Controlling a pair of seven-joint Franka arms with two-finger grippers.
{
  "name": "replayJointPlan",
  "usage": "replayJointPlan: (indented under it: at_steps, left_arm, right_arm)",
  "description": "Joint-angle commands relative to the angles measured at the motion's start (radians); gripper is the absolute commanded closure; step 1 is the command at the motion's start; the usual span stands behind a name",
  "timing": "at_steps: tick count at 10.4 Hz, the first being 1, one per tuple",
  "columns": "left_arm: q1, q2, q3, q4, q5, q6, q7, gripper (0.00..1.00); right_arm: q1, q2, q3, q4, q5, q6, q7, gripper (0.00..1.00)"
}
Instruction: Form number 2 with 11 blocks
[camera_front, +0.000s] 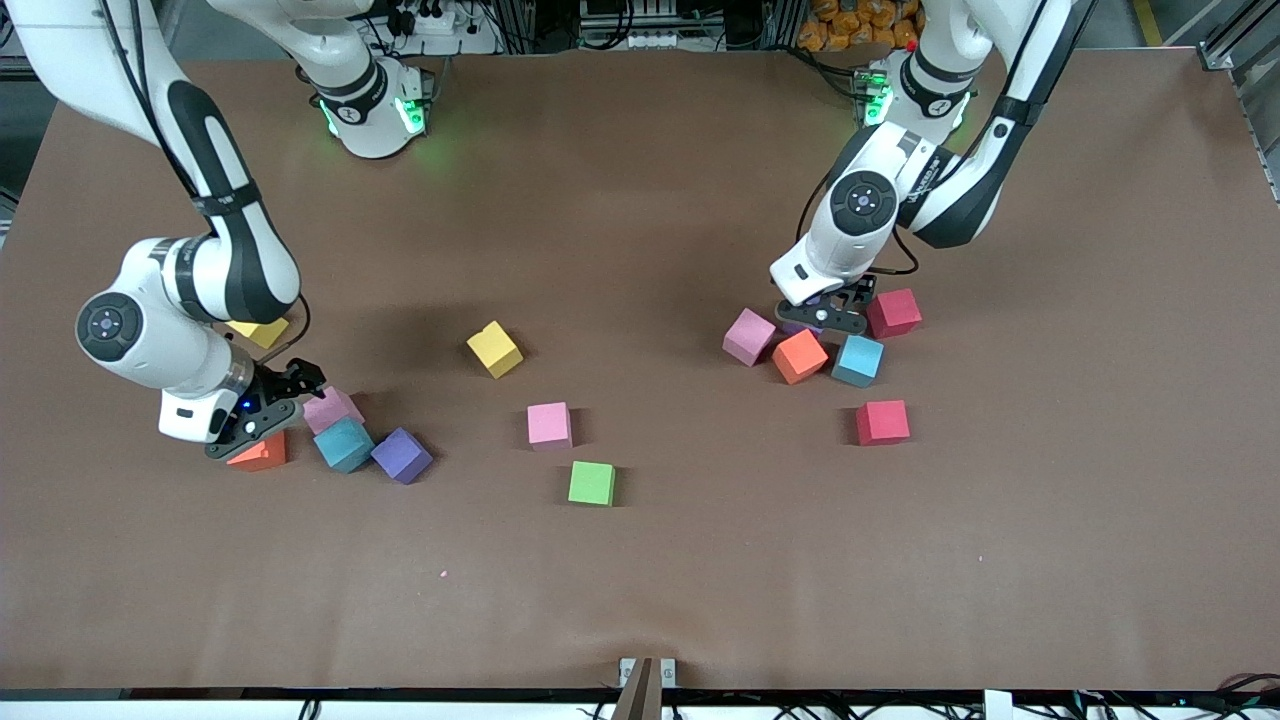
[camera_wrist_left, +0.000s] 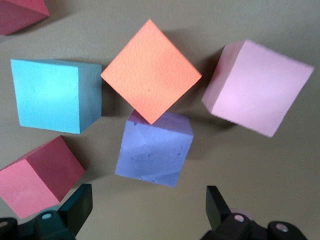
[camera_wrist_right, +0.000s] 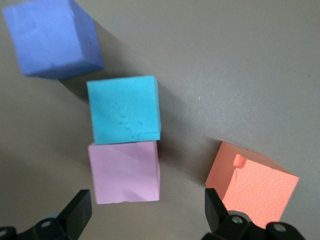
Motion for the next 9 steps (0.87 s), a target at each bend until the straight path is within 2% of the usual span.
replayJointPlan:
  at_steps: [1, 6, 8, 9]
  left_arm:
    - [0.007, 0.046, -0.003, -0.011, 0.07, 0.057, 0.018, 0.0]
    - [0.011, 0.12, -0.003, -0.006, 0.078, 0.105, 0.023, 0.0]
    - [0.013, 0.14, -0.003, 0.0, 0.077, 0.125, 0.023, 0.0]
    - [0.014, 0.144, -0.003, 0.0, 0.077, 0.13, 0.023, 0.17]
  right_arm:
    - [-0.01, 0.03, 0.009, -0.028, 0.011, 0.063, -0.074, 0.0]
    - [-0.007, 0.051, 0.047, -0.028, 0.037, 0.068, -0.082, 0.0]
    - [-0.014, 0.051, 0.05, -0.006, 0.039, 0.06, -0.146, 0.0]
    - [-0.016, 0.054, 0.05, 0.001, 0.039, 0.059, -0.154, 0.0]
